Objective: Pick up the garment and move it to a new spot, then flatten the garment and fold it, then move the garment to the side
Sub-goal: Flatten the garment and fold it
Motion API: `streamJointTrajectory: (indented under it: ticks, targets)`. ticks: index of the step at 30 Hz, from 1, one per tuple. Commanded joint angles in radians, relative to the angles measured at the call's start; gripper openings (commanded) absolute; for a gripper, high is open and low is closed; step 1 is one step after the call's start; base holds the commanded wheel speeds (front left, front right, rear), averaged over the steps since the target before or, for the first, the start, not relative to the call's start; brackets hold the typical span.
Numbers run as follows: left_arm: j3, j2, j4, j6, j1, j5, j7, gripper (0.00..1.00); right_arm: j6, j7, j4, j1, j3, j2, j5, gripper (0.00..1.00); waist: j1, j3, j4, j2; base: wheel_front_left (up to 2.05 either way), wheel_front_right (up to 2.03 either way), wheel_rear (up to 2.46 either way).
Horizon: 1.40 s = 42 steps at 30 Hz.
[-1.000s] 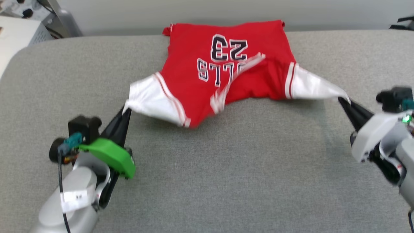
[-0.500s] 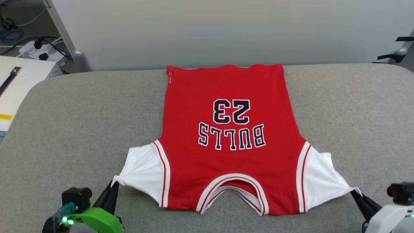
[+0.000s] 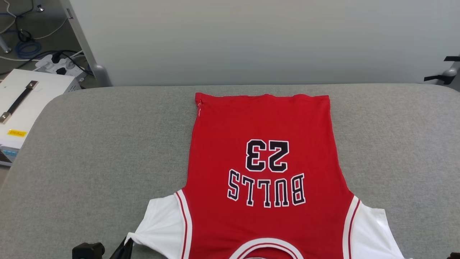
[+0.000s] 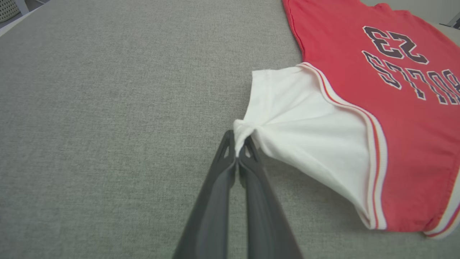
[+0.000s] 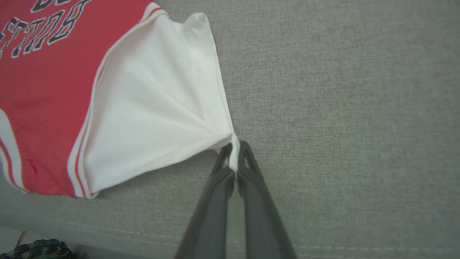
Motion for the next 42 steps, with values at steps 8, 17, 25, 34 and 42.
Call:
streamJointTrajectory:
  ticks: [8, 17, 25, 34, 42]
  targets:
    - [-0.012, -0.02, -0.014, -0.005, -0.037, 0.012, -0.006, 0.0, -0.001, 0.029, -0.082, 0.015, -0.125, 0.045, -0.095, 1.0, 0.0001, 0.007, 0.009, 0.0, 0.0, 0.0, 0.0]
    - [0.036, -0.044, -0.077, -0.001, -0.064, 0.042, -0.006, 0.0, -0.001, 0.058, -0.295, -0.097, -0.301, 0.0, -0.205, 1.0, 0.0001, 0.042, 0.031, 0.0, 0.0, 0.0, 0.0]
    - [0.053, -0.076, -0.152, -0.004, -0.094, 0.095, -0.006, 0.0, -0.001, 0.251, -0.454, -0.349, -0.393, -0.067, -0.201, 1.0, 0.0001, 0.117, 0.106, 0.0, 0.0, 0.0, 0.0]
    - [0.071, -0.153, -0.222, -0.022, -0.159, 0.158, -0.006, 0.0, -0.001, 0.595, -0.39, -0.698, -0.299, -0.168, -0.162, 1.0, 0.0001, 0.29, 0.204, 0.0, 0.0, 0.0, 0.0]
    - [0.118, -0.24, -0.266, -0.062, -0.215, 0.226, -0.006, 0.0, -0.001, 0.967, -0.208, -0.968, -0.219, -0.197, -0.112, 1.0, 0.0001, 0.451, 0.274, 0.0, 0.0, 0.0, 0.0]
